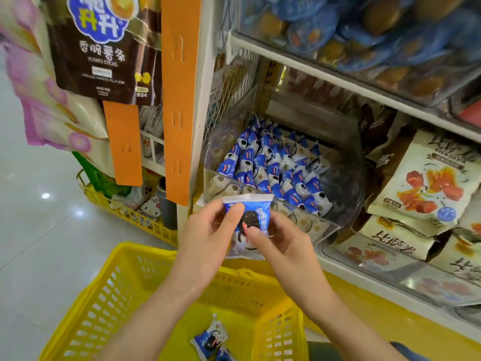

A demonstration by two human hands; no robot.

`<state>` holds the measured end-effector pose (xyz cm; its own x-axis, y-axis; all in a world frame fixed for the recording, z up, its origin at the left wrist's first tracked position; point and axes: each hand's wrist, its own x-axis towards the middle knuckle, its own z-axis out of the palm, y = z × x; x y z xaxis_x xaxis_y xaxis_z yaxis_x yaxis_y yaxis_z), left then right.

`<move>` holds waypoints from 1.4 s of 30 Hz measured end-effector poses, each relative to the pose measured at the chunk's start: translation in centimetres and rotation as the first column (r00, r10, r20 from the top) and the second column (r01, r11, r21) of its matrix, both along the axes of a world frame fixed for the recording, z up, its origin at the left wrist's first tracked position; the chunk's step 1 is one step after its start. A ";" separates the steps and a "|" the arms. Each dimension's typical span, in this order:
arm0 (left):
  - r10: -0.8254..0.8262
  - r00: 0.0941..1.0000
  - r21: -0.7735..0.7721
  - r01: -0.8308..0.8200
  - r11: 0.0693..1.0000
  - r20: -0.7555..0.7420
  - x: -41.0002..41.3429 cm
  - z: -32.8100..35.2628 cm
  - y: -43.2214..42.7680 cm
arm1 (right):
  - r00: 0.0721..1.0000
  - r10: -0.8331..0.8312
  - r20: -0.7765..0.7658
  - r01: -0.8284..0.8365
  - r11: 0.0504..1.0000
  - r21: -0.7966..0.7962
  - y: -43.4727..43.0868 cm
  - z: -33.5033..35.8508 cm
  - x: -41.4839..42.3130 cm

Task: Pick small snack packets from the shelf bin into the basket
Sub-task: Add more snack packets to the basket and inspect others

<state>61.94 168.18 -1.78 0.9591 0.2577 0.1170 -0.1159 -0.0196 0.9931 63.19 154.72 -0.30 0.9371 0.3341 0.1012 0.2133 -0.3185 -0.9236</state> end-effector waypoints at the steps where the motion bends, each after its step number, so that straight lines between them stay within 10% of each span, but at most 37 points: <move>1: -0.011 0.999 0.010 0.011 1.000 0.035 0.3 0.4 -0.2 | 1.000 -0.018 0.020 0.018 1.000 0.008 -0.1 0.6 0.1; 9: -0.131 0.973 0.594 -0.008 0.804 0.191 5.1 3.3 0.4 | 0.924 -0.278 0.262 0.328 0.928 -0.175 -2.1 6.9 7.4; 15: -0.250 0.953 0.908 -0.051 0.417 0.169 7.0 0.9 2.4 | 0.853 -0.290 0.434 0.521 0.522 -0.675 -2.9 6.7 15.9; 21: -0.271 0.907 0.878 -0.181 0.443 0.323 7.8 -0.8 3.8 | 0.872 -0.261 0.414 0.471 0.214 -0.856 -4.4 3.7 19.3; 36: -0.322 0.871 0.858 -0.189 0.477 0.371 7.8 -0.8 4.3 | 0.897 -0.399 0.189 0.332 0.328 -0.885 -3.6 2.2 22.2; 42: -0.318 0.882 0.868 -0.174 0.465 0.348 7.8 -1.1 4.3 | 0.933 -0.147 0.329 0.340 0.659 -0.670 2.5 3.0 24.3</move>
<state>69.76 172.48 -2.85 0.7499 -0.2818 0.5985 -0.5335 -0.7926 0.2952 87.46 157.22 2.73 0.9759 0.1570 0.1515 0.1997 -0.9224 -0.3305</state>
